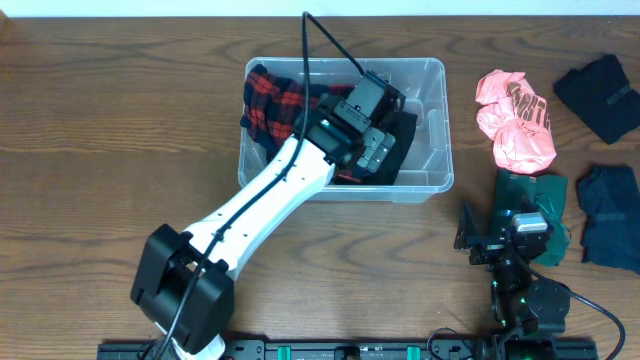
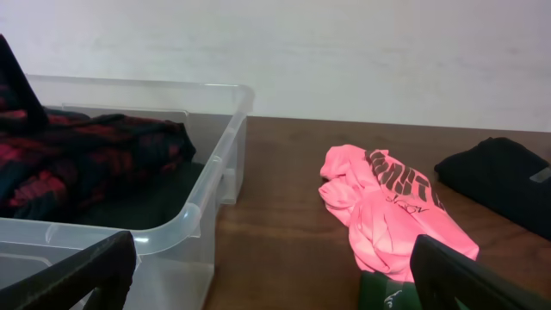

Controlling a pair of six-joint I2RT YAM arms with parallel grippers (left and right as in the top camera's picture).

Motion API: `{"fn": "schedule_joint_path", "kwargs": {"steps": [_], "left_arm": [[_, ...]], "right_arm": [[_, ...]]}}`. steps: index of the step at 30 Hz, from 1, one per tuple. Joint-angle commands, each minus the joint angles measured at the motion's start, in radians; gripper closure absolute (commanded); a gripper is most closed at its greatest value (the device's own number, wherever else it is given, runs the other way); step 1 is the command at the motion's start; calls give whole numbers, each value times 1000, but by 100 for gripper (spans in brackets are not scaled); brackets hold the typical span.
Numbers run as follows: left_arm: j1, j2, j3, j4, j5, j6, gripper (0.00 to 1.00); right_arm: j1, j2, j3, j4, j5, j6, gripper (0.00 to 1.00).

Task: Pack container
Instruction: 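Press and spread the plaid shirt flat inside the bin with the left gripper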

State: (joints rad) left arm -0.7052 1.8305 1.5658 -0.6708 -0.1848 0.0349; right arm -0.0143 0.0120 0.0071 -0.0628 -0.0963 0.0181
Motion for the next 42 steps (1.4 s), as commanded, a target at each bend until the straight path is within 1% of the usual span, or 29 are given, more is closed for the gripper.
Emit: {"fn": "schedule_joint_path", "kwargs": {"steps": [1,8,9,10,11,16,22,24,28,33,38,42], "left_arm": [[-11,47,5,-4,13,13,2],[-12,99,5,-10,13,14,2],[-12,103,5,-10,13,14,0],[-12,105,5,-9,13,14,4],[-12,106,5,-9,12,14,9],[-12,106,5,14,13,14,53],[-12,106,5,21,13,14,79],[-13,106,5,23,13,14,85],[-13,103,12,44,13,9,92],[-14,103,63,49,13,-17,92],[-14,103,130,55,13,-120,93],[-18,103,145,82,18,-192,93]], "right_arm": [[6,-5,-2,-4,3,11,1],[6,-5,-2,-4,3,11,1],[6,-5,-2,-4,3,11,1],[6,-5,-2,-4,3,11,1],[6,-5,-2,-4,3,10,1],[6,-5,-2,-4,3,11,1],[6,-5,-2,-4,3,11,1],[6,-5,-2,-4,3,11,1],[6,-5,-2,-4,3,11,1],[6,-5,-2,-4,3,11,1],[6,-5,-2,-4,3,11,1],[6,-5,-2,-4,3,11,1]]}}
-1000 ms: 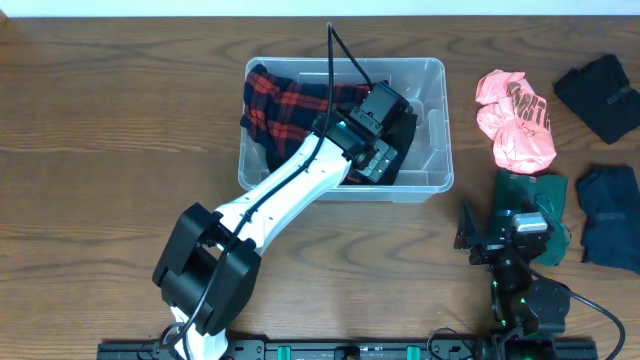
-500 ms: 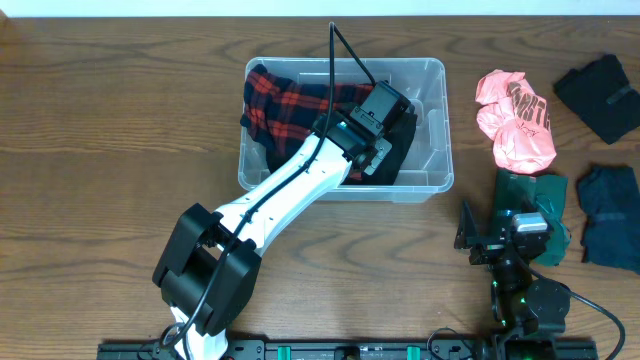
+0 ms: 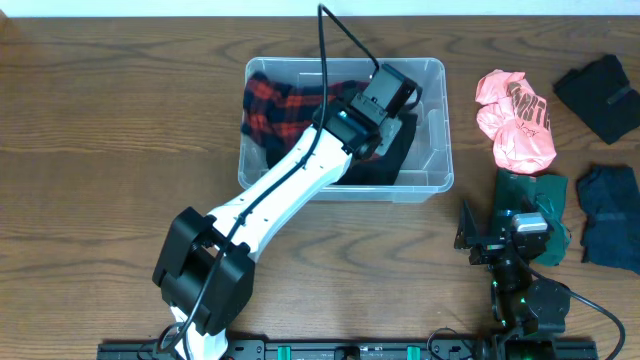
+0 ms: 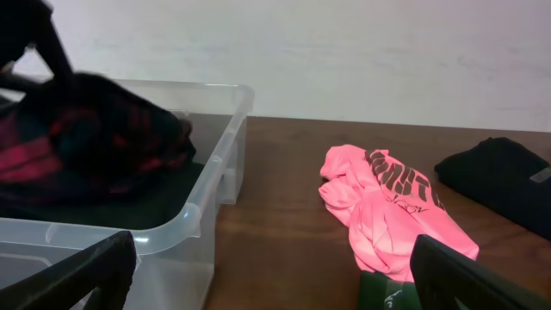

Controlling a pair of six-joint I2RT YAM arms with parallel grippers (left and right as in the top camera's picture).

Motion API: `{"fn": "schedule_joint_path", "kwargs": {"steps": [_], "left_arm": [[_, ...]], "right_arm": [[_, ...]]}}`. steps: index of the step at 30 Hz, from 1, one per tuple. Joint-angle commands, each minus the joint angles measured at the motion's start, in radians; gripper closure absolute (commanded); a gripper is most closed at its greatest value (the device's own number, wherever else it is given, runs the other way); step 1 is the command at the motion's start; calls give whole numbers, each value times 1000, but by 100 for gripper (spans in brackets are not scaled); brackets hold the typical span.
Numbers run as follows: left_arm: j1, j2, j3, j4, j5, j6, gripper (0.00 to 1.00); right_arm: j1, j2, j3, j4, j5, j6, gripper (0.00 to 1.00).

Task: Pack container
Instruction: 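Press and spread the plaid shirt flat inside the bin with the left gripper, then withdraw the left gripper to the left side of the table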

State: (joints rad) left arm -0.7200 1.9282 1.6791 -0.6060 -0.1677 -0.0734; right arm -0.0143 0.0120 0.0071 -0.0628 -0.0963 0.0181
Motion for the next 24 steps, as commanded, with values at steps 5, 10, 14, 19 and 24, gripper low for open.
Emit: {"fn": "schedule_joint_path", "kwargs": {"steps": [5,10,14,19,24], "left_arm": [[-34,6,32,41,-1,-132,93],[-66,6,32,55,-1,-130,71],[-60,-3,32,54,-19,-106,13],[-11,-68,33,50,-43,-108,2],[101,-193,33,-26,-43,-108,2]], "right_arm": [[6,-5,-2,-4,3,11,1],[6,-5,-2,-4,3,11,1],[6,-5,-2,-4,3,11,1],[6,-5,-2,-4,3,11,1],[6,-5,-2,-4,3,11,1]]}}
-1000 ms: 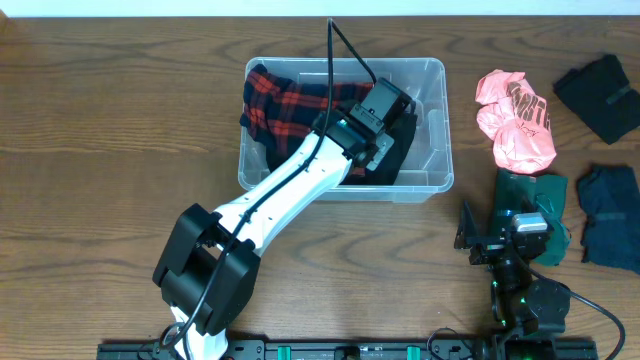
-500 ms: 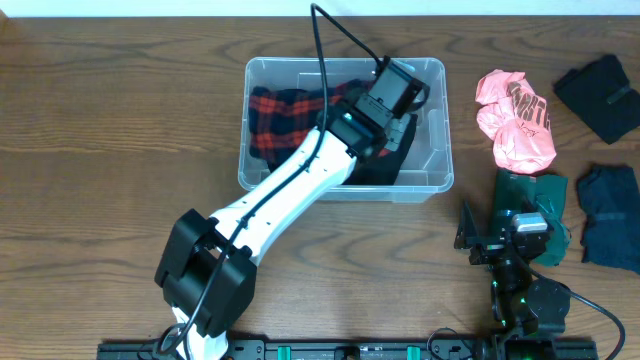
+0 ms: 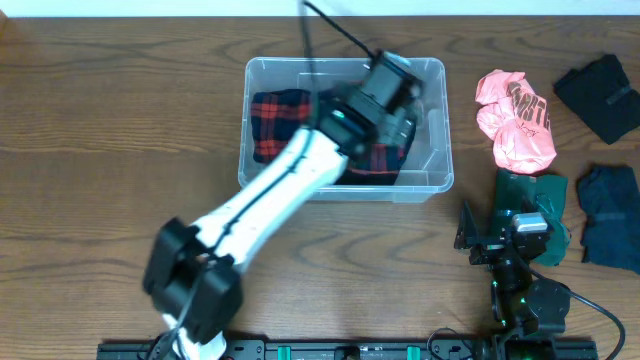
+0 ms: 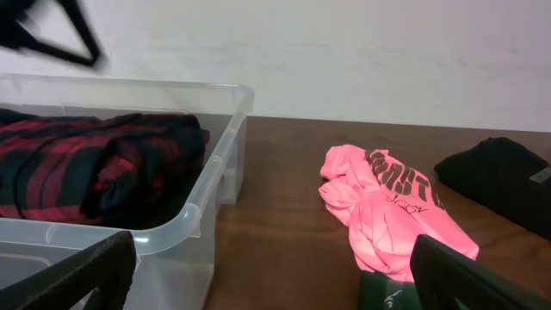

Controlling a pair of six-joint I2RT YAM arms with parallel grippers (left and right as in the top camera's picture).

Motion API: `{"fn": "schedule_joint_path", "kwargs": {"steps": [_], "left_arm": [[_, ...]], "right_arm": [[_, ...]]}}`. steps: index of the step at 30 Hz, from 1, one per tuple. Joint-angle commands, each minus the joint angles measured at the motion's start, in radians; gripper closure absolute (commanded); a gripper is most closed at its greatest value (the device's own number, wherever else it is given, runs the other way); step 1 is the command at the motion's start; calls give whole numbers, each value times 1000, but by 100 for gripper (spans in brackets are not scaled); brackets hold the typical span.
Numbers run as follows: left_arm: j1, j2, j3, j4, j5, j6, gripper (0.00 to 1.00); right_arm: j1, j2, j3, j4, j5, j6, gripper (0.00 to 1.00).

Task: Pack container
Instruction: 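Withdraw the left gripper to the left side of the table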

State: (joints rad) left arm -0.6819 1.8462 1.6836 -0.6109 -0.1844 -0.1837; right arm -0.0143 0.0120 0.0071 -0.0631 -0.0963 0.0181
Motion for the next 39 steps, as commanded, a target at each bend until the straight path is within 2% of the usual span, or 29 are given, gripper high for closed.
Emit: {"fn": "schedule_joint_path", "kwargs": {"steps": [1,11,21,31,34,39], "left_arm": [[96,-142,28,-51,-26,2,2],[492,-327,28,-317,-25,-22,2],[782,-329,8,-417,24,-52,2],[957,-310,2,-414,155,-48,2],[985,-295,2,-411,255,23,2],[1002,-263,2,-397,408,129,2]], "right_arm": [[6,-5,-2,-3,3,11,1],[6,-5,-2,-4,3,11,1],[6,-5,-2,-4,3,11,1],[6,-5,-2,31,37,-10,1],[6,-5,-2,76,100,-26,1],[6,-2,13,105,-43,-60,1]]}}
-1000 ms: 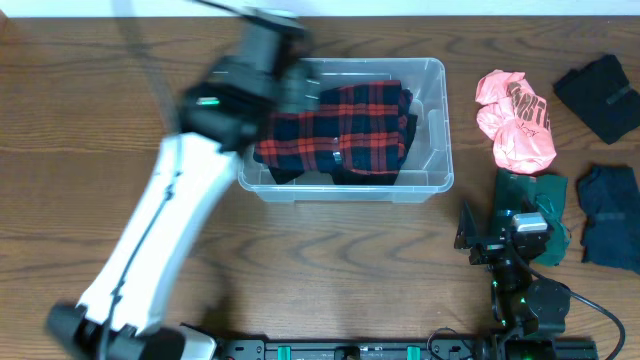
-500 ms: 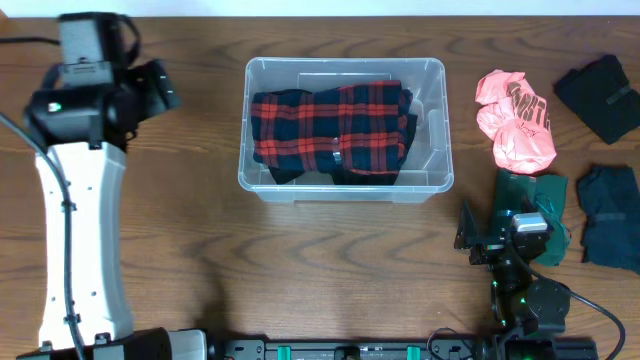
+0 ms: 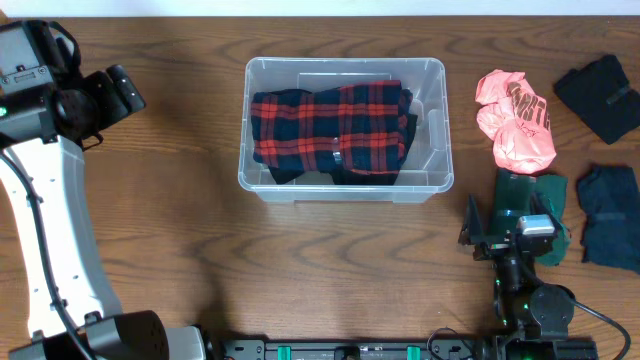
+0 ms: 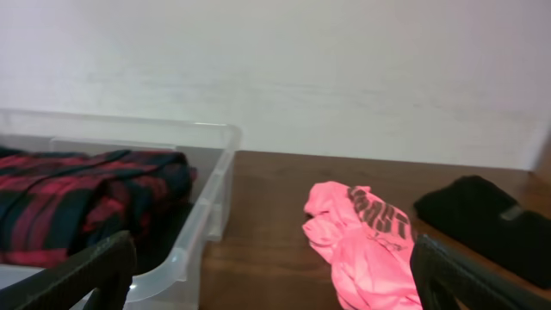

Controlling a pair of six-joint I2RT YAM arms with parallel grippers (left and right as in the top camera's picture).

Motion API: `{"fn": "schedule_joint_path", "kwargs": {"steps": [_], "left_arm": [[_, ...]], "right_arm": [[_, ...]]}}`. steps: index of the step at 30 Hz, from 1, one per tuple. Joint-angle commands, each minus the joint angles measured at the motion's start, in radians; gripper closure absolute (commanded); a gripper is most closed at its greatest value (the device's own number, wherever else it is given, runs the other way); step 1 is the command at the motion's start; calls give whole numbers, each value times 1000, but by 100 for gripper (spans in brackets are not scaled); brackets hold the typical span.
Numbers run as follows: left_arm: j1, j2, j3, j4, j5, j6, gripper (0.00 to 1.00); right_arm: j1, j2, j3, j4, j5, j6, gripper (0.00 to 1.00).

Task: Pack container
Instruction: 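Withdraw the left gripper to the left side of the table, then reach the right gripper to the pink t-shirt and grasp it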

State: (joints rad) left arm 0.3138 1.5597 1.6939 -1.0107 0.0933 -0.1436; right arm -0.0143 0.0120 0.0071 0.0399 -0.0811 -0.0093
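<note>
The clear plastic container (image 3: pixel 437 120) stands mid-table with a red-and-black plaid garment (image 3: pixel 330 130) lying spread inside it; the plaid garment (image 4: pixel 77 194) also shows through the container wall (image 4: pixel 211 215) in the right wrist view. My left gripper (image 3: pixel 122 93) hangs at the far left, well away from the container and empty; its jaws are unclear from above. My right gripper (image 3: pixel 510 225) stands open over a green garment (image 3: pixel 545 195), holding nothing. Its fingers (image 4: pixel 86 275) frame a pink garment (image 4: pixel 366 254).
The pink garment (image 3: pixel 515 120) lies right of the container. A black garment (image 3: pixel 600 85) sits at the back right, also seen as a black garment (image 4: pixel 482 215) from the wrist. A dark blue garment (image 3: pixel 610 230) lies at the right edge.
My left arm has left the container and now hangs at the table's far left. The plaid garment lies flat and spread in the container. The right wrist view has shifted slightly.
My left gripper was down in the container on the plaid garment, with dark cloth beneath. It was then further right with the plaid bunched, then above the container with the plaid spread. Now the arm is out at the far left. The right arm barely moved.
</note>
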Motion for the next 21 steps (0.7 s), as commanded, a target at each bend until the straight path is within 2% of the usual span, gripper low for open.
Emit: {"fn": "schedule_joint_path", "kwargs": {"steps": [1,6,12,15,21], "left_arm": [[6,29,-8,3,137,92,2],[6,42,-8,1,135,91,2],[6,42,-8,2,135,91,2],[6,42,-8,2,135,91,2],[6,42,-8,2,135,91,2]], "right_arm": [[6,3,14,-1,-59,-32,1],[6,103,79,-22,-85,-22,1],[-25,416,337,-46,-143,-37,1],[-55,614,526,-149,-161,-37,1],[-108,1053,970,-471,-196,-83,1]]}}
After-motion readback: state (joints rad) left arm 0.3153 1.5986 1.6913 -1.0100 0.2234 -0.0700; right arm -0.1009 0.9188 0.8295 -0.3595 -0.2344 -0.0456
